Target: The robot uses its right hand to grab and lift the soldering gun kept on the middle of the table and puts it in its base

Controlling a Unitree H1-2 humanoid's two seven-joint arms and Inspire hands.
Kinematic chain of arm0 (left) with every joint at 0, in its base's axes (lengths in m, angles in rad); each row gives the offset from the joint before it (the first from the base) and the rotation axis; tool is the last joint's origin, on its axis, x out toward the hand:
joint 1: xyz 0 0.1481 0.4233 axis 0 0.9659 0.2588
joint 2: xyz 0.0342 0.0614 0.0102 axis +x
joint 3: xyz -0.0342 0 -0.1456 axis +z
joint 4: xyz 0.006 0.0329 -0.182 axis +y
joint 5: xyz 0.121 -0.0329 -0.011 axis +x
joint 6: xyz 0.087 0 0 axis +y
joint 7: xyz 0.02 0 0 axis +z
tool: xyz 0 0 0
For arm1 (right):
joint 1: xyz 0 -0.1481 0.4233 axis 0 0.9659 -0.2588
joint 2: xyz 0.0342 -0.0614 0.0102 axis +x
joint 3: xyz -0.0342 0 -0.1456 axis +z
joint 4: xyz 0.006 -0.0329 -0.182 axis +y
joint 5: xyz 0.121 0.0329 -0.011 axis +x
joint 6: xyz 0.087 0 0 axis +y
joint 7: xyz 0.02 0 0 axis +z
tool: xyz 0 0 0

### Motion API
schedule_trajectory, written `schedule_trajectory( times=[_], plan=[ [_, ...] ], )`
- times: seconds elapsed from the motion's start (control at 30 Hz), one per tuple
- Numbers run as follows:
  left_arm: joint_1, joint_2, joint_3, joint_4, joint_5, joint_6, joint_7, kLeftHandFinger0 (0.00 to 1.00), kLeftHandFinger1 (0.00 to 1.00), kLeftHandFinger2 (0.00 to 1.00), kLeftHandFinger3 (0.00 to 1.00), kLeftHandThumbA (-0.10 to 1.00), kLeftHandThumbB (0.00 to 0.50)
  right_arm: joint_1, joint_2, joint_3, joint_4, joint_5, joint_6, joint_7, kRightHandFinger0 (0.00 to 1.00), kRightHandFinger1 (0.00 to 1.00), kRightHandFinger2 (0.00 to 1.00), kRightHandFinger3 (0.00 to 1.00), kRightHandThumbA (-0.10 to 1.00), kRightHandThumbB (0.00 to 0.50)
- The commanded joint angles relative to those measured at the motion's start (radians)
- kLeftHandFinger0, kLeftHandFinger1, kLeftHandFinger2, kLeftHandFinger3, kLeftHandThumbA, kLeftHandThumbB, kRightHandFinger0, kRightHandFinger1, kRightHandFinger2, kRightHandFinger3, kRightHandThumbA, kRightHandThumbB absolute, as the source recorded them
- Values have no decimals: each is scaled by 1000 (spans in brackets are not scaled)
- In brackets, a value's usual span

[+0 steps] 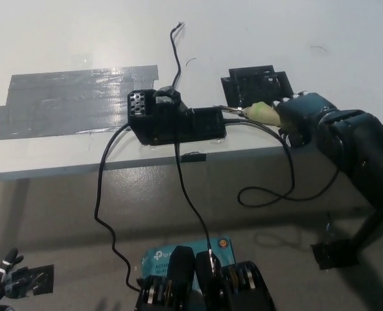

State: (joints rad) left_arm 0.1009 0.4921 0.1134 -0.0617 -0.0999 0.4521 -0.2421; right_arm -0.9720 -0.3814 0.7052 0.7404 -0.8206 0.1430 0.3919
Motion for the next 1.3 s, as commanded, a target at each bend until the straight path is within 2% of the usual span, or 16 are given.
schedule_trajectory(
  times=[0.0,0.33,0.43,0.53,0.73,0.8,0.83,0.87,0.9,0.93,0.97,1.03,1.1,1.17,1.23,1.27],
  plan=[
    [6,33,-8,-22,8,-8,-26,811,900,1000,1000,1000,72,-1,-21,-11,20,-38,70,12,1000,1000,1000,1000,330,471],
    [5,35,-29,-14,9,-22,-50,849,925,1000,1000,1000,85,15,-3,-50,14,17,60,43,1000,1000,1000,1000,124,348],
    [10,51,-47,-12,12,-45,-73,877,951,1000,1000,1000,127,18,21,-72,43,43,66,64,309,476,777,1000,38,332],
    [-2,58,-56,-3,1,-46,-89,873,961,1000,1000,1000,137,21,36,-76,63,35,96,91,26,184,655,1000,26,327],
    [-14,66,-59,-12,-17,-32,-119,914,1000,1000,1000,1000,152,23,46,-16,75,-18,147,177,0,45,421,1000,34,347],
    [-11,70,-63,-14,-14,-44,-127,931,1000,1000,1000,1000,147,44,43,2,65,-31,160,174,0,89,413,1000,-100,321],
    [-10,75,-67,-14,-9,-56,-132,935,1000,1000,1000,1000,154,51,34,30,69,-51,126,171,70,210,599,1000,-100,93],
    [-10,76,-68,-13,-7,-61,-135,938,1000,1000,1000,1000,154,54,30,44,71,-59,113,169,95,258,666,1000,-100,6],
    [-13,78,-67,-6,-13,-58,-143,958,1000,1000,1000,1000,167,45,30,102,102,-119,110,155,19,55,385,905,-74,99],
    [-14,79,-67,-3,-16,-57,-147,966,1000,1000,1000,1000,169,41,31,128,115,-144,109,149,1,40,341,745,-66,138],
    [-14,79,-68,-3,-15,-61,-148,976,1000,1000,1000,1000,176,49,22,137,106,-155,113,127,0,8,277,815,-45,28],
    [-14,84,-71,-4,-10,-66,-156,1000,1000,1000,1000,1000,174,72,0,159,70,-178,132,81,0,106,454,993,-21,0],
    [-14,86,-73,-4,-8,-68,-160,1000,1000,1000,1000,1000,172,83,-15,166,45,-194,143,62,0,132,488,1000,18,0],
    [-15,87,-74,-10,-7,-62,-163,1000,1000,1000,1000,1000,155,106,-43,164,5,-217,130,-12,0,187,564,740,137,0],
    [-17,90,-75,-1,-5,-74,-170,1000,1000,1000,1000,1000,164,124,-51,138,12,-217,111,-133,0,231,591,436,43,0],
    [-17,91,-75,1,-5,-77,-171,1000,1000,1000,1000,1000,172,126,-52,134,10,-218,107,-143,0,290,649,426,26,0]
  ],
)
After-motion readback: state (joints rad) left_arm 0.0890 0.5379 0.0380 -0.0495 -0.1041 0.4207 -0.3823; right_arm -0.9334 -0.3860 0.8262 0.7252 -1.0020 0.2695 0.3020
